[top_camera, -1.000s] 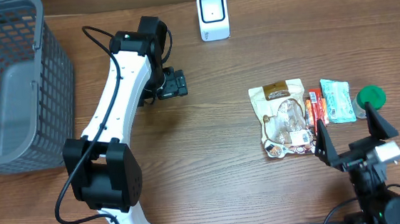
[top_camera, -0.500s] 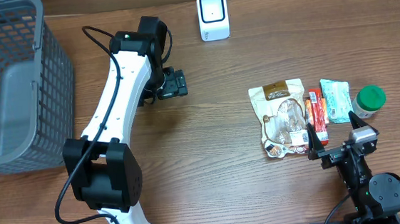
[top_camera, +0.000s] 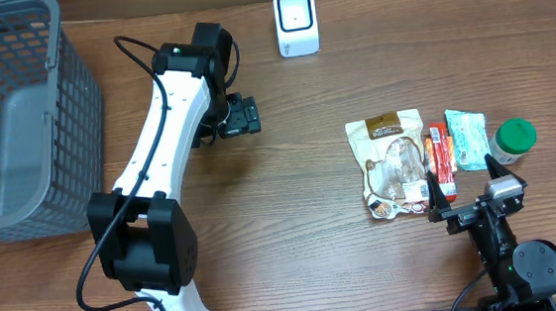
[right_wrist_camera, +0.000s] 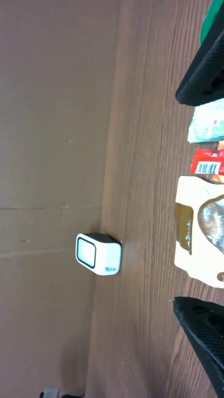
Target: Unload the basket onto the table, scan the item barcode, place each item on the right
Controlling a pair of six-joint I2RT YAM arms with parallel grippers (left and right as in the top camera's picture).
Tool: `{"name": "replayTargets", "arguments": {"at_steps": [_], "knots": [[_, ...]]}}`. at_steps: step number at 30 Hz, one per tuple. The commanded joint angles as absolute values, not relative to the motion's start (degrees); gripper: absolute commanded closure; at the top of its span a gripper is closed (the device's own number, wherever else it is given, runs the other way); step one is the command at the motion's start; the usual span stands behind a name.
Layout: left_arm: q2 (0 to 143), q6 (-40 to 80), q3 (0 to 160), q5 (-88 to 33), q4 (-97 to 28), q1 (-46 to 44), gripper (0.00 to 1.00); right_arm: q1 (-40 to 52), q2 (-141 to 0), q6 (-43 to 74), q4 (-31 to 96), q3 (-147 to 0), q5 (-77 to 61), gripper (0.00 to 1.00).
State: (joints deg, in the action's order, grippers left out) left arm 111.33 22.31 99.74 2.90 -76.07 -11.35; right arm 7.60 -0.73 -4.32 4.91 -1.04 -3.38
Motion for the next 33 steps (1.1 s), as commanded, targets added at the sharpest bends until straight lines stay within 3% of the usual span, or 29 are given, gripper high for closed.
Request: {"name": "replayTargets", "arguments": {"at_steps": [1,20,33], "knots": [[110.6,21.7,100.2,3.6,-76.1,-11.3,0.00,7.6,-0.2,-4.6,4.6,-0.4,-2.6,0.00],[109.5,21.7,100.2,3.6,-76.1,-11.3,0.00,7.6,-0.2,-4.6,4.6,-0.4,-2.6,0.00],[79.7,21.7,100.2,3.6,-76.1,-11.3,0.00,7.6,-0.2,-4.6,4.6,-0.4,-2.6,0.00]]}}
